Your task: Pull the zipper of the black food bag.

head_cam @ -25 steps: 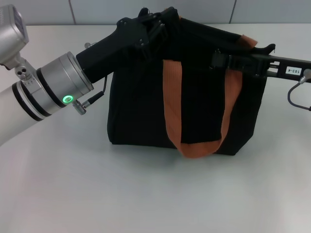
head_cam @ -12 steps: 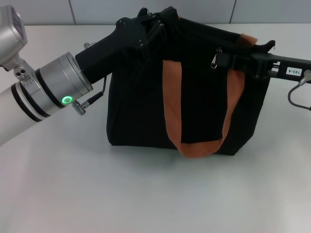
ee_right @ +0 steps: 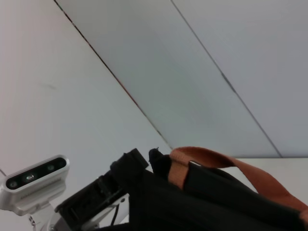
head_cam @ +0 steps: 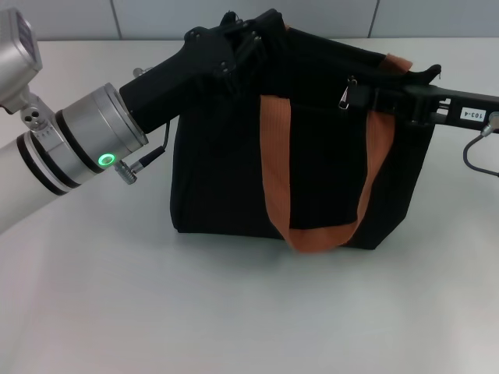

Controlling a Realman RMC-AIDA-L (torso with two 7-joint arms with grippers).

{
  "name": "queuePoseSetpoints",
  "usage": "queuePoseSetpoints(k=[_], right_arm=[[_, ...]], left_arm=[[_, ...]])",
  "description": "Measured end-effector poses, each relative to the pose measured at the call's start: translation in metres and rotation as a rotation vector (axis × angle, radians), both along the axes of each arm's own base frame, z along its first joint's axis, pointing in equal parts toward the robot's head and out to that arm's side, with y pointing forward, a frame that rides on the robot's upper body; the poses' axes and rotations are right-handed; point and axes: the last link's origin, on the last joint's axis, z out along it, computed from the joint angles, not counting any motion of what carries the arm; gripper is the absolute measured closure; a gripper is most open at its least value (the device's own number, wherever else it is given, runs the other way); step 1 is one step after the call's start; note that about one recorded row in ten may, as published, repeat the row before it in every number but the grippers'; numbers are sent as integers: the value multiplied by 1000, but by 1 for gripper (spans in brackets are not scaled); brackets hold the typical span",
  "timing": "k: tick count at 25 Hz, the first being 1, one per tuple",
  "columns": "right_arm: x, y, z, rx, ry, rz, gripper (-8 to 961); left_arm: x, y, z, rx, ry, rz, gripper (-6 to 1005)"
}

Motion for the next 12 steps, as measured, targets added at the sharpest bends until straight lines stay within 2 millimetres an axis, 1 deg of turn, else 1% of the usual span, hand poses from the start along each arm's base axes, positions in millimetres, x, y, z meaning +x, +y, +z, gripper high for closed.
queuePoseSetpoints(k=[6, 12], right_arm=[[9, -2, 4, 22, 8, -36, 954], [22, -5, 10, 57, 19, -89, 954]], left_arm=[[-1, 1, 2, 11, -7, 4, 815], [-1, 1, 4, 18, -11, 4, 813]])
